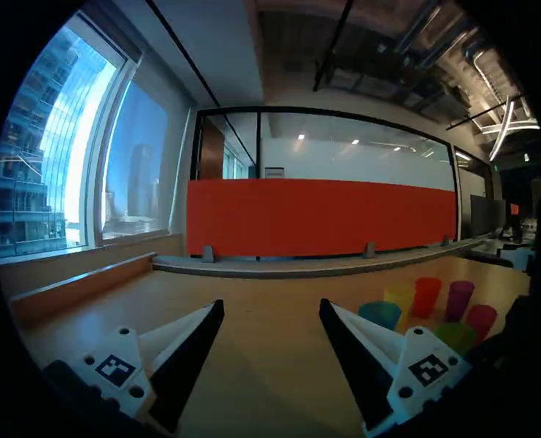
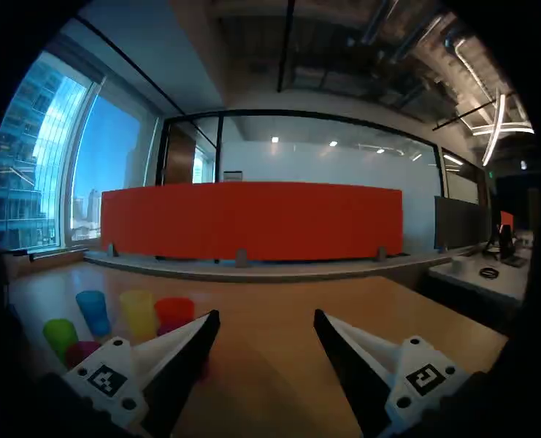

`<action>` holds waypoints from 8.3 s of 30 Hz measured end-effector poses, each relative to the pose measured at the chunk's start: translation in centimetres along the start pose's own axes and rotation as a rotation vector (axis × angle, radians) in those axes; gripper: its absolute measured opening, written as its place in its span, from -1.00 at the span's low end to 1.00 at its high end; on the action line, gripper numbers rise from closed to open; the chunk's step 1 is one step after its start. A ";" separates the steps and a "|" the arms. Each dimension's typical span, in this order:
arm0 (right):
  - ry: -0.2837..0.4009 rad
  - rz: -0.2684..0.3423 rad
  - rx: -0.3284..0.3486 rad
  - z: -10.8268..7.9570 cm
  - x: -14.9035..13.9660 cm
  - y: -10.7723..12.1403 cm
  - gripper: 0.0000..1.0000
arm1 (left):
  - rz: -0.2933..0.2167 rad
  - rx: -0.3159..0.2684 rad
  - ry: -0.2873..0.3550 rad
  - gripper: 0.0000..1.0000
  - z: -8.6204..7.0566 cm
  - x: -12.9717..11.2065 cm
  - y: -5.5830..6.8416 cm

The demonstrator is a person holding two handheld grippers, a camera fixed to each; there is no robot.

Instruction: Pour water

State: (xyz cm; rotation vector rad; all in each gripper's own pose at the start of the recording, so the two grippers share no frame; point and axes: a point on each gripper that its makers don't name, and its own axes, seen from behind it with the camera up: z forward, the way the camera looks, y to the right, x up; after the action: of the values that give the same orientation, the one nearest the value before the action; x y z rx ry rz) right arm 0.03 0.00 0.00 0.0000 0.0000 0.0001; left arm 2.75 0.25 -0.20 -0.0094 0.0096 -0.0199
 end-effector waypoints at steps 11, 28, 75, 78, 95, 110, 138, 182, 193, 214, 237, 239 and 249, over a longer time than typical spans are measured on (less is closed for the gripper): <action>-0.029 0.013 0.002 0.4 3.4 0.3 1.00 | 0.000 -0.019 -0.017 0.94 0.4 4.3 0.7; -0.010 -0.021 -0.005 1.1 9.9 0.8 1.00 | 0.021 -0.039 -0.006 0.94 2.2 10.7 1.1; -0.048 0.017 0.250 2.0 15.5 -3.7 1.00 | -0.005 -0.257 -0.050 0.94 2.8 17.1 4.0; -0.054 0.001 0.309 1.5 15.4 -4.8 1.00 | -0.013 -0.295 -0.056 0.94 2.5 17.2 4.6; -0.065 -0.011 0.458 0.7 15.1 -7.6 1.00 | -0.002 -0.350 -0.063 0.94 1.8 17.1 5.7; -0.074 -0.031 0.472 0.9 14.7 -8.0 1.00 | 0.028 -0.402 -0.091 0.94 1.8 16.0 6.7; -0.084 -0.054 0.498 1.0 14.5 -9.1 1.00 | 0.051 -0.416 -0.107 0.94 1.8 15.2 6.9; -0.083 -0.066 0.492 1.1 14.5 -8.9 1.00 | 0.094 -0.562 -0.199 0.94 0.3 12.0 9.2; -0.083 -0.068 0.493 1.1 14.5 -8.9 1.00 | 0.109 -0.612 -0.228 0.95 -0.1 11.1 10.3; -0.093 -0.069 0.503 1.2 13.8 -9.5 1.00 | 0.149 -0.624 -0.268 0.95 0.7 8.8 10.8; -0.114 -0.066 0.508 1.7 12.6 -10.4 1.00 | 0.223 -0.679 -0.422 0.95 3.0 0.3 13.3; -0.114 -0.065 0.508 1.8 12.5 -10.4 1.00 | 0.228 -0.684 -0.435 0.95 3.2 -0.4 13.5; -0.118 -0.063 0.505 2.4 12.1 -10.4 1.00 | 0.260 -0.698 -0.486 0.95 4.4 -3.9 14.4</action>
State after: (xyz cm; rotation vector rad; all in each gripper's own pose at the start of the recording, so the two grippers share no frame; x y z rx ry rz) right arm 12.12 -10.43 2.42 0.5052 -0.1184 -0.0626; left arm -0.78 14.74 4.13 -0.7099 -0.4688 0.2475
